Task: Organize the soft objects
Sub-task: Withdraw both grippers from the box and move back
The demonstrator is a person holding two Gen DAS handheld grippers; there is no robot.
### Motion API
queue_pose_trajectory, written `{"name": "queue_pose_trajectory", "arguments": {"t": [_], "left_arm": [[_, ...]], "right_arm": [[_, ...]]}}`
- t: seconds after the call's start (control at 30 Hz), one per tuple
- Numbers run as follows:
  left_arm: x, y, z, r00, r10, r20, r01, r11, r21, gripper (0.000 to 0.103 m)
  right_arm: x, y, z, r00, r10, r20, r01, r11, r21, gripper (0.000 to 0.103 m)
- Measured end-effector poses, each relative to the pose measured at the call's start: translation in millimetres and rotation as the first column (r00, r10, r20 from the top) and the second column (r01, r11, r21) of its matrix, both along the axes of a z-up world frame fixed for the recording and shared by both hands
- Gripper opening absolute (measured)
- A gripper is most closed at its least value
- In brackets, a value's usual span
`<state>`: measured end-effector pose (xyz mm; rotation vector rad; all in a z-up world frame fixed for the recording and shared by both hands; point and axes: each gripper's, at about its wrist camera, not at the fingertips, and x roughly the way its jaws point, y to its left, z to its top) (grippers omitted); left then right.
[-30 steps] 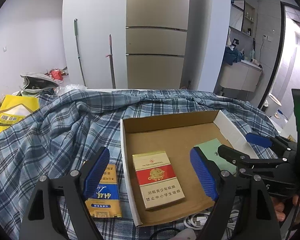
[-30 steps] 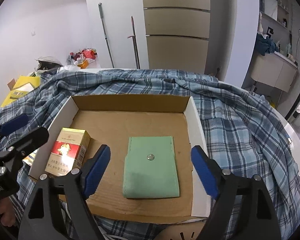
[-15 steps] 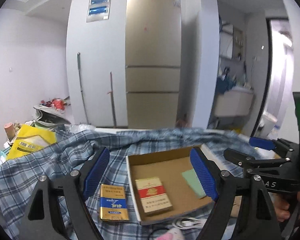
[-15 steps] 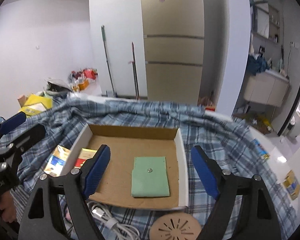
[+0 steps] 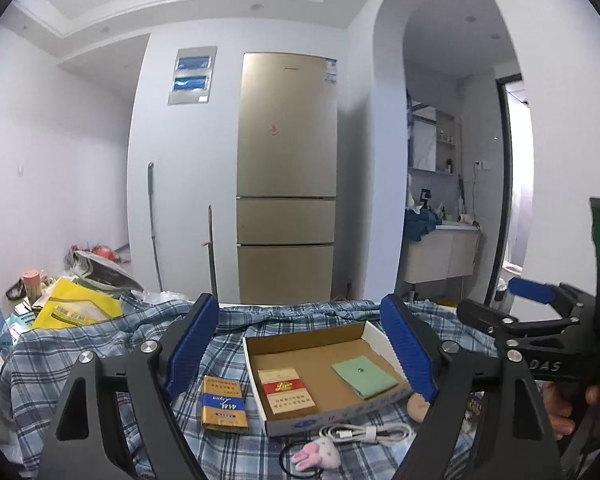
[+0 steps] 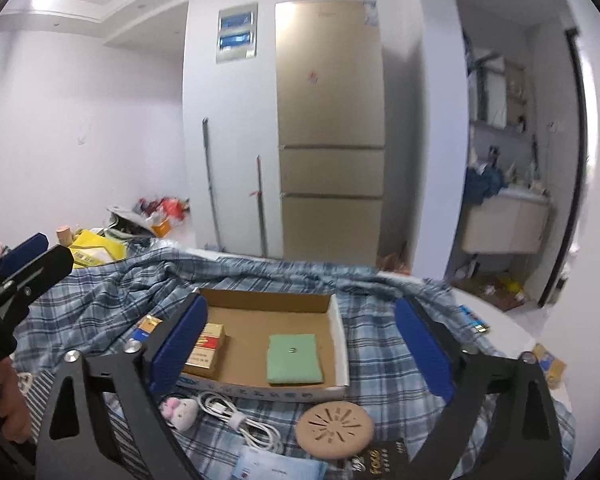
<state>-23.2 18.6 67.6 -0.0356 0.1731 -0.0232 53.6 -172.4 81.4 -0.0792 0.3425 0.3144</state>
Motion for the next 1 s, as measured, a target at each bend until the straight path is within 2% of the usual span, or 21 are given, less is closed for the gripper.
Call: {"name": "queue_pose_trajectory", "arguments": {"t": [0.07,0.13,0.23,0.33,0.43,0.53,0.73,0.8,0.83,0.9,1.0], "left_arm": [[-6,-5,-10,0.999,-0.042,-0.009,0.042,0.999,0.004,0.090],[-12,-8,-22,0.998,-0.057,-0.007,0.057,0.998,-0.005,0.090],[-15,-12,-35,0.999,-0.043,0.000,0.043,0.999,0.008,0.090],[-16,-15,-47,0.999,-0.024,0.024,0.022,0.999,0.043,0.091],[-20,-14,-56,0.999,-0.024,0.046,0.022,0.999,0.043,0.103],[-19,-11,-58,0.999,-0.008,0.041,0.007,0.999,0.041,0.103],[-10,-9,-61,1.000,-0.009,-0.027,0.010,0.999,0.036,0.103],[-6,-11,-61,0.998,0.009,-0.070,-0.005,0.998,0.056,0.103],[-4,-12,-59,0.993,0.014,-0.119,-0.006,0.998,0.066,0.103],[-14,-3,-54,0.995,-0.028,-0.099,0.029,1.000,0.006,0.103],[-23,-4,-56,0.999,0.006,-0.054,-0.004,0.999,0.036,0.103]], "right_arm": [[-14,-3,-6,0.999,-0.003,0.033,0.003,1.000,0.006,0.100],[-23,-5,-13,0.998,-0.003,0.056,0.003,1.000,0.007,0.103],[-29,-7,-24,0.996,-0.014,0.085,0.013,1.000,0.013,0.103],[-26,-10,-39,0.998,0.016,0.062,-0.019,0.999,0.033,0.103],[-23,-10,-54,0.998,0.007,0.059,-0.009,1.000,0.025,0.103],[-24,-9,-67,0.998,0.005,0.066,-0.006,1.000,0.022,0.103],[-22,-12,-70,0.999,-0.004,0.036,0.004,1.000,0.019,0.103],[-21,-13,-71,1.000,-0.010,0.024,0.009,1.000,0.024,0.103],[-21,-14,-71,1.000,-0.011,0.019,0.010,1.000,0.025,0.103],[-20,-14,-72,1.000,-0.011,0.013,0.010,1.000,0.023,0.103],[-19,-13,-71,1.000,-0.021,-0.002,0.021,1.000,0.013,0.103]]}}
